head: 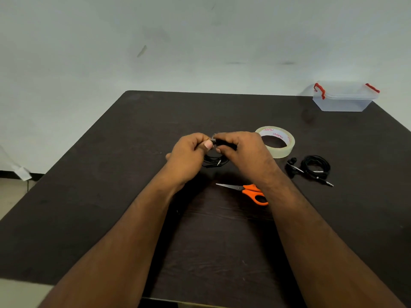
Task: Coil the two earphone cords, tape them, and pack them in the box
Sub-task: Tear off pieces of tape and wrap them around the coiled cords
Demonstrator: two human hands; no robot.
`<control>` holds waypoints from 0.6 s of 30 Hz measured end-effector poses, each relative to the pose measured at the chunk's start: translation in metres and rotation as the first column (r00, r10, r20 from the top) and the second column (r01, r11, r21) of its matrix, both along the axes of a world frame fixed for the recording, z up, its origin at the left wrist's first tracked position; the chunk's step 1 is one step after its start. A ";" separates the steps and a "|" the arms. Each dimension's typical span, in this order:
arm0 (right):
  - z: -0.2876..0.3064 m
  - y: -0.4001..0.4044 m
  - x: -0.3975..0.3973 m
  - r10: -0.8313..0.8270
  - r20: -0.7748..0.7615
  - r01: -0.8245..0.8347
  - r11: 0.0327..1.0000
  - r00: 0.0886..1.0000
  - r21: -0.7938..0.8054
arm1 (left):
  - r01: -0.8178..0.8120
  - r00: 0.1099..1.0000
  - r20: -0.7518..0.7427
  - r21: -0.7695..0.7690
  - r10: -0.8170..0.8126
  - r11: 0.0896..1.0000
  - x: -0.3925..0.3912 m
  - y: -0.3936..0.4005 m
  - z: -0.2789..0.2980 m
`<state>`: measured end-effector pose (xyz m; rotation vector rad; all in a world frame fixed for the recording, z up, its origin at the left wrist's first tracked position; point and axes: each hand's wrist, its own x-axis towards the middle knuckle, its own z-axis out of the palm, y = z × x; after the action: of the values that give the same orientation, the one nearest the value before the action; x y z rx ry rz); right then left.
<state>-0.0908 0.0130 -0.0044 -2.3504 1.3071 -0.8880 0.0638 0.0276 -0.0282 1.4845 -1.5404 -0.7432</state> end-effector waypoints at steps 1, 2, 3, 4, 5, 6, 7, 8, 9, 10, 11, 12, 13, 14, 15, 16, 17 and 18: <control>0.001 0.000 0.000 0.008 -0.002 -0.008 1.000 1.000 0.003 | 0.037 0.996 -0.082 0.014 -0.036 0.999 0.000 0.002 0.003; 0.001 0.000 -0.001 0.011 -0.018 -0.011 1.000 1.000 0.006 | 0.076 0.987 -0.142 0.035 -0.071 0.996 0.000 0.005 0.006; 0.001 -0.001 -0.002 0.010 -0.044 -0.010 1.000 0.999 -0.007 | 0.111 0.979 -0.178 0.064 -0.099 0.992 0.000 0.007 0.009; 0.001 -0.002 -0.002 0.004 -0.076 -0.005 1.000 0.997 -0.021 | 0.145 0.971 -0.206 0.089 -0.125 0.985 0.000 0.008 0.011; 0.001 -0.002 -0.001 -0.005 -0.109 0.001 1.000 0.994 -0.030 | 0.169 0.967 -0.211 0.111 -0.143 0.979 0.001 0.009 0.012; 0.001 -0.003 -0.001 -0.013 -0.146 0.010 1.000 0.989 -0.026 | 0.184 0.964 -0.216 0.128 -0.154 0.975 0.002 0.009 0.013; 0.001 -0.004 -0.001 -0.022 -0.187 0.019 1.000 0.982 -0.020 | 0.181 0.969 -0.194 0.131 -0.153 0.975 0.002 0.009 0.013; 0.001 -0.004 -0.001 -0.037 -0.231 0.036 0.999 0.972 -0.010 | 0.152 0.983 -0.124 0.107 -0.138 0.983 0.003 0.008 0.011; 0.001 -0.004 -0.002 -0.056 -0.263 0.057 0.998 0.963 -0.003 | 0.107 0.994 -0.004 0.054 -0.107 0.993 0.003 0.008 0.009; 0.001 -0.004 -0.002 -0.066 -0.269 0.071 0.997 0.961 0.009 | 0.057 0.990 0.130 -0.016 -0.054 0.998 0.003 0.006 0.007; 0.000 -0.003 -0.002 -0.063 -0.248 0.070 0.997 0.967 0.018 | 0.012 0.971 0.237 -0.103 0.013 0.995 0.002 0.007 0.008; 0.000 -0.003 -0.003 -0.053 -0.214 0.062 0.997 0.975 0.037 | -0.003 0.955 0.290 -0.189 0.059 0.982 0.001 0.007 0.009; 0.000 -0.002 -0.003 -0.039 -0.175 0.051 0.996 0.984 0.068 | -0.004 0.955 0.287 -0.245 0.077 0.969 0.000 0.009 0.011; 0.001 -0.002 -0.004 -0.030 -0.138 0.045 0.993 0.990 0.110 | -0.004 0.961 0.265 -0.283 0.082 0.959 -0.002 0.011 0.013; 0.003 0.000 -0.004 -0.022 -0.102 0.037 0.989 0.994 0.145 | -0.007 0.965 0.247 -0.306 0.086 0.952 -0.002 0.012 0.014; 0.005 0.000 -0.005 -0.018 -0.065 0.030 0.984 0.998 0.177 | -0.009 0.965 0.244 -0.334 0.096 0.943 -0.002 0.011 0.013; 0.007 0.001 -0.005 -0.013 -0.030 0.019 0.980 0.999 0.199 | -0.002 0.962 0.255 -0.356 0.099 0.935 -0.001 0.011 0.012; 0.008 0.001 -0.006 -0.013 -0.006 0.014 0.977 1.000 0.213 | -0.003 0.954 0.276 -0.371 0.113 0.929 -0.001 0.010 0.010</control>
<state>-0.0963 0.0136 0.0033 -2.1823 1.3498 -0.7079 0.0627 0.0376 -0.0182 1.3889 -1.7343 -0.1814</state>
